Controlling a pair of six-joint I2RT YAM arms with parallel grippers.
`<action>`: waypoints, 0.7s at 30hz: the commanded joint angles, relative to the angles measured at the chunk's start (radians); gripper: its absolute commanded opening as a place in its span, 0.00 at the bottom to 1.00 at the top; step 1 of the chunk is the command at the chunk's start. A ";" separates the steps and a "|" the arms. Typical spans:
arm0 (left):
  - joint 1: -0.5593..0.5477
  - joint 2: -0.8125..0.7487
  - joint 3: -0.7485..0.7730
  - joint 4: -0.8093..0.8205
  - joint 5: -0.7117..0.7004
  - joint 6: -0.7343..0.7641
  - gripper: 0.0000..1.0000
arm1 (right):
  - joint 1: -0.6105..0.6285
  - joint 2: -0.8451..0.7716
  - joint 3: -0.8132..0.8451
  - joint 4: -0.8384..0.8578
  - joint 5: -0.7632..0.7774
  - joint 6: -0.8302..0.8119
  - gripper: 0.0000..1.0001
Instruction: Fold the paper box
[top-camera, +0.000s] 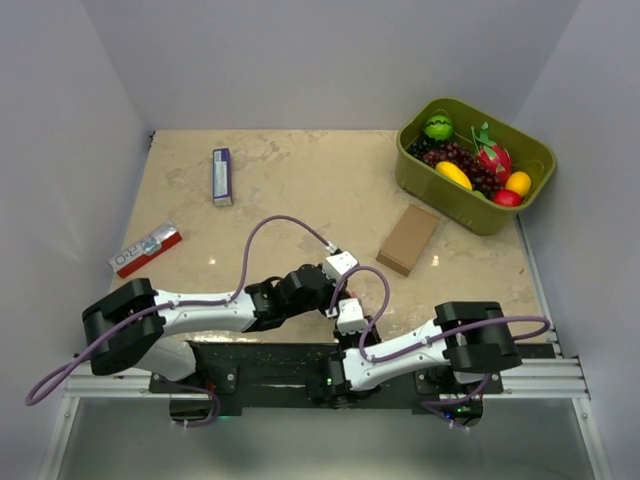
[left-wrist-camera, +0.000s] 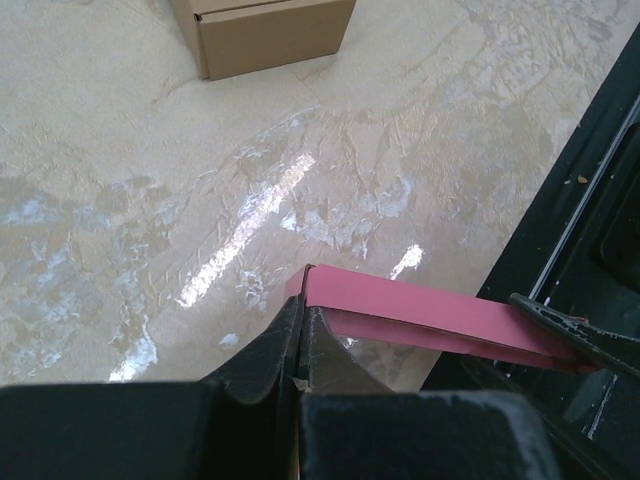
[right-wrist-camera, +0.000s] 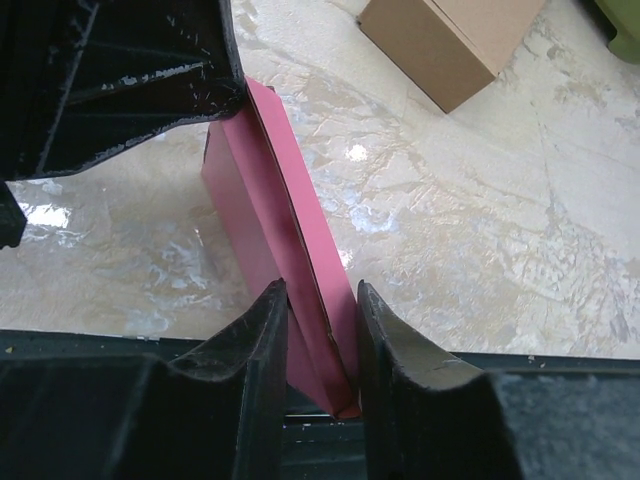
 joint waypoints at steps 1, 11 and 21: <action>-0.006 0.042 -0.037 -0.196 0.054 0.002 0.00 | -0.016 0.019 0.002 -0.052 0.019 0.096 0.40; -0.006 -0.036 -0.109 -0.106 0.028 0.089 0.00 | -0.038 -0.191 0.059 0.062 -0.007 -0.065 0.80; 0.002 -0.099 -0.134 -0.109 -0.019 0.137 0.00 | -0.191 -0.641 -0.198 0.803 -0.230 -0.662 0.80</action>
